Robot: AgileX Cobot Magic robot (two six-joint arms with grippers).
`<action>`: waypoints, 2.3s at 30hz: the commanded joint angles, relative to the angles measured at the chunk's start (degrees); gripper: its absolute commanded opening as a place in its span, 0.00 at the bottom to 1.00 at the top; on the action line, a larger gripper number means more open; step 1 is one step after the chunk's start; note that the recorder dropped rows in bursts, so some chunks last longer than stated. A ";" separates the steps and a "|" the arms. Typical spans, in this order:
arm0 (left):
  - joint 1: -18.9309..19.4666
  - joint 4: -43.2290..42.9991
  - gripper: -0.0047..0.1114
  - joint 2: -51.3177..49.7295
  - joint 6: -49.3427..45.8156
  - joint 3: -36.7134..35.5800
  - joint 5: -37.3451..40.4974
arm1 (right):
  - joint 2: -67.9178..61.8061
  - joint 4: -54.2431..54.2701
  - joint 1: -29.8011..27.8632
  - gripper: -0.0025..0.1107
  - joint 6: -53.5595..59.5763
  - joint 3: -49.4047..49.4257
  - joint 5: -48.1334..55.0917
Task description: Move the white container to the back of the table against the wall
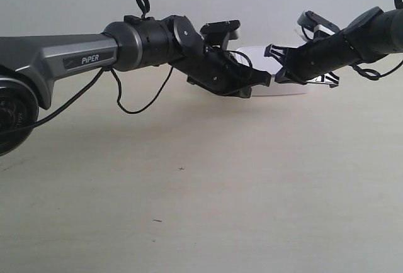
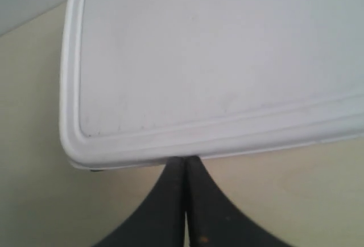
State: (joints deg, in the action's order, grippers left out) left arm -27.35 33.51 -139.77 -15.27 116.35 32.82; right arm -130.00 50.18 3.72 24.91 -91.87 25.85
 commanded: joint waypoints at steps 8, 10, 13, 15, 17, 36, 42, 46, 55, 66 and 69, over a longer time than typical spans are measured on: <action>0.19 0.51 0.04 0.70 -1.29 0.24 1.93 | -2.94 0.24 0.01 0.02 0.21 -0.75 -1.05; 0.19 0.48 0.04 0.70 -1.29 0.24 1.82 | -3.76 0.24 0.01 0.02 0.21 -1.92 -0.80; 0.19 0.48 0.04 0.70 -1.29 0.24 1.82 | -4.66 0.35 0.01 0.02 -0.18 -4.19 -0.70; 0.19 0.48 0.04 0.70 -1.29 0.24 1.82 | -5.40 0.08 0.01 0.02 -0.95 -5.86 -0.85; 0.19 0.48 0.04 0.70 -1.29 0.24 1.82 | -6.00 -0.03 0.01 0.02 -1.03 -7.28 -0.85; 2.20 1.77 0.04 0.70 -1.29 0.24 1.09 | -9.94 -6.97 0.01 0.02 -9.05 -13.13 -5.46; 2.20 2.55 0.04 0.70 -1.29 0.24 1.09 | -9.94 -6.86 0.01 0.02 -9.05 -13.13 -7.66; 2.20 2.55 0.04 0.70 -1.29 0.24 1.09 | -9.94 -6.86 0.01 0.02 -9.05 -13.13 -7.56; 2.20 2.99 0.04 0.70 -1.29 0.24 2.10 | -7.99 -9.23 0.01 0.02 -9.84 -13.13 -1.67; 2.20 2.99 0.04 1.77 -2.69 0.24 7.95 | -4.82 -33.78 -0.10 0.02 -20.17 -13.13 10.99; 2.20 2.78 0.04 3.16 -3.63 0.24 8.04 | -3.03 -36.59 -0.52 0.02 -20.88 -13.03 16.98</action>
State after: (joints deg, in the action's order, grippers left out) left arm -25.23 36.12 -138.66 -17.77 116.35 40.64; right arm -135.26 17.37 3.72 5.14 -104.70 37.91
